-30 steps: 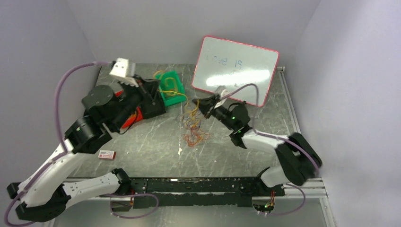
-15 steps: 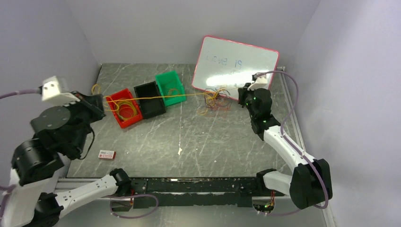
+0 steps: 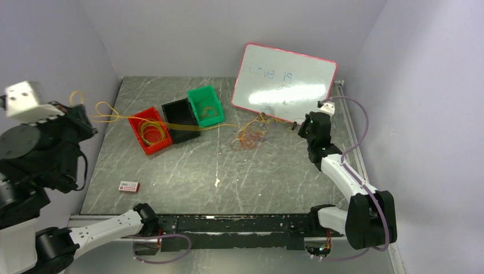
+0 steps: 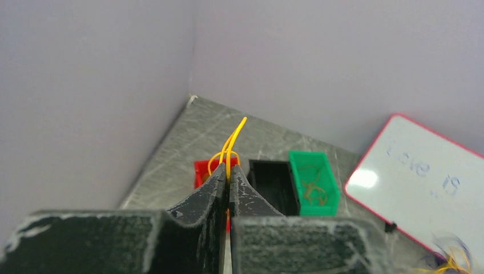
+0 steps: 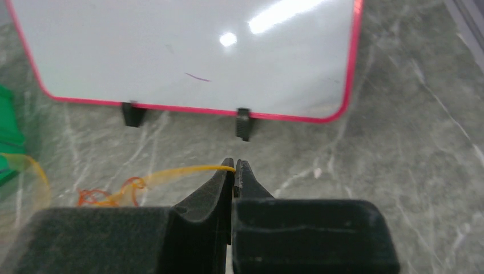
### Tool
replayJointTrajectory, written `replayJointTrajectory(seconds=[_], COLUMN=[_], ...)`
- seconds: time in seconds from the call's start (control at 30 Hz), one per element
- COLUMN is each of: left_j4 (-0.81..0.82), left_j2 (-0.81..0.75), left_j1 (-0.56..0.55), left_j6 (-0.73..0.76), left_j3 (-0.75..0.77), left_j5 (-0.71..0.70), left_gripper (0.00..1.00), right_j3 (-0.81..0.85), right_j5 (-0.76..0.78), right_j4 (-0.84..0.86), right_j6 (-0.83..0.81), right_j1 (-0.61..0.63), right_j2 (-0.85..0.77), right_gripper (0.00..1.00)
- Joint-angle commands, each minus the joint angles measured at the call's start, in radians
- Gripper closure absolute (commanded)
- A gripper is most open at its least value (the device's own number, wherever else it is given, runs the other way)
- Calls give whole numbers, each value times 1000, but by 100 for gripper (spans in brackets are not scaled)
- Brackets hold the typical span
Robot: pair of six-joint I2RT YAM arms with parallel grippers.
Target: Untangle the cables
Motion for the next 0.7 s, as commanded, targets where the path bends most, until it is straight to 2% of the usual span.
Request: replayJointTrajectory(seconds=[0.0,0.13,0.27,0.33,0.47,0.57,0.67], left_j4=[93,114,138,130,189,221,254], left_j2=[-18,-2,8,12,10,36,74], left_j1=[-10,-29,-47,-50,-52,-52,-52], left_j6=[209,265,284,260,253,261,280], left_j3=[89,131,110,113,59,62,84], left_j5=[-158,-174,-169,-99,89,150,191], left_gripper=[93,93,93,93,93,93,93], right_j3=[-43,-65,-55,-50,-21,50,140], right_j5=[81,74,85,42,-192,-400,-490], right_j4=[-17,-5,-16,-11,30,9,-36], right_j6=[33,43,29,10,-41,-50,-30], right_j1=[-40,-56,-57,-57,-57,-38,22], right_j2=[15,13,-19,-65,-167,-215,-228], right_gripper=[100,100,100,100,100,100,100])
